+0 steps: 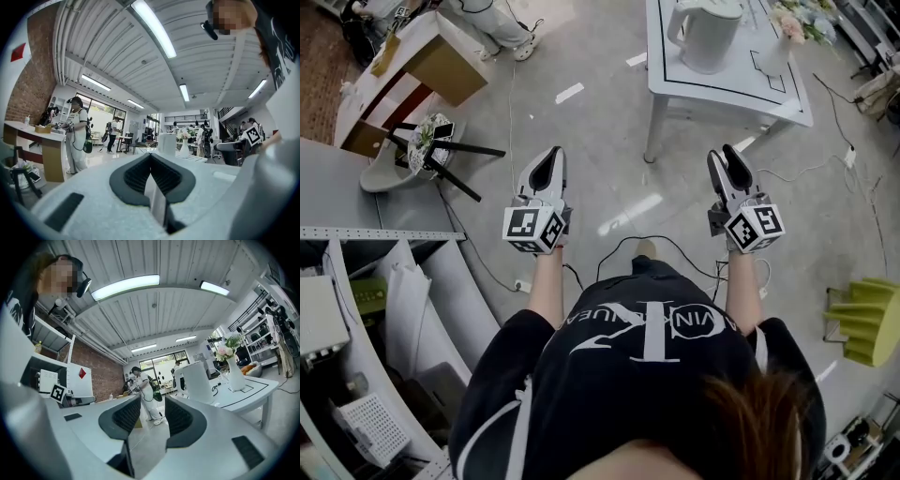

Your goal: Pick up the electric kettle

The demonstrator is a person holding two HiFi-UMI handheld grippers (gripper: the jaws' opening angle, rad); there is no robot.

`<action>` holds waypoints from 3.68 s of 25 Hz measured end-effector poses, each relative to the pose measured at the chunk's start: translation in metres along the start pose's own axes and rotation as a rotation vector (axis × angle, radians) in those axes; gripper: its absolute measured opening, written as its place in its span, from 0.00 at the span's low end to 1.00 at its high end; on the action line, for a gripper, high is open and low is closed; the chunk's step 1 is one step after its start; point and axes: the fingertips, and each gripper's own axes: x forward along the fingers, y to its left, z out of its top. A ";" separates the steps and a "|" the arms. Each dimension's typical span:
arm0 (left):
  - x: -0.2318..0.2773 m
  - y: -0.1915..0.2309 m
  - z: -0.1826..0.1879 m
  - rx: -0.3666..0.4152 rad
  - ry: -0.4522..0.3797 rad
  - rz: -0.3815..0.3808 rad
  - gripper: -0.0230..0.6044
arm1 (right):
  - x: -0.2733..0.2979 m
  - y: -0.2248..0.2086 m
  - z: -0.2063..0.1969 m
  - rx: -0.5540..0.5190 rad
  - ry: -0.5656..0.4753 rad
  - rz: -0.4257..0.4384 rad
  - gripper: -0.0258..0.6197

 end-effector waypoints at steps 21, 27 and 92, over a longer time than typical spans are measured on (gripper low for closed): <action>0.088 -0.006 0.005 0.025 -0.015 -0.028 0.05 | 0.049 -0.056 0.008 0.038 -0.032 0.043 0.27; 0.126 0.004 0.005 0.009 -0.023 -0.064 0.05 | 0.068 -0.071 0.012 0.024 -0.024 0.020 0.27; 0.478 0.116 -0.036 -0.041 0.173 -0.714 0.05 | 0.356 -0.165 0.055 -0.041 -0.112 -0.476 0.33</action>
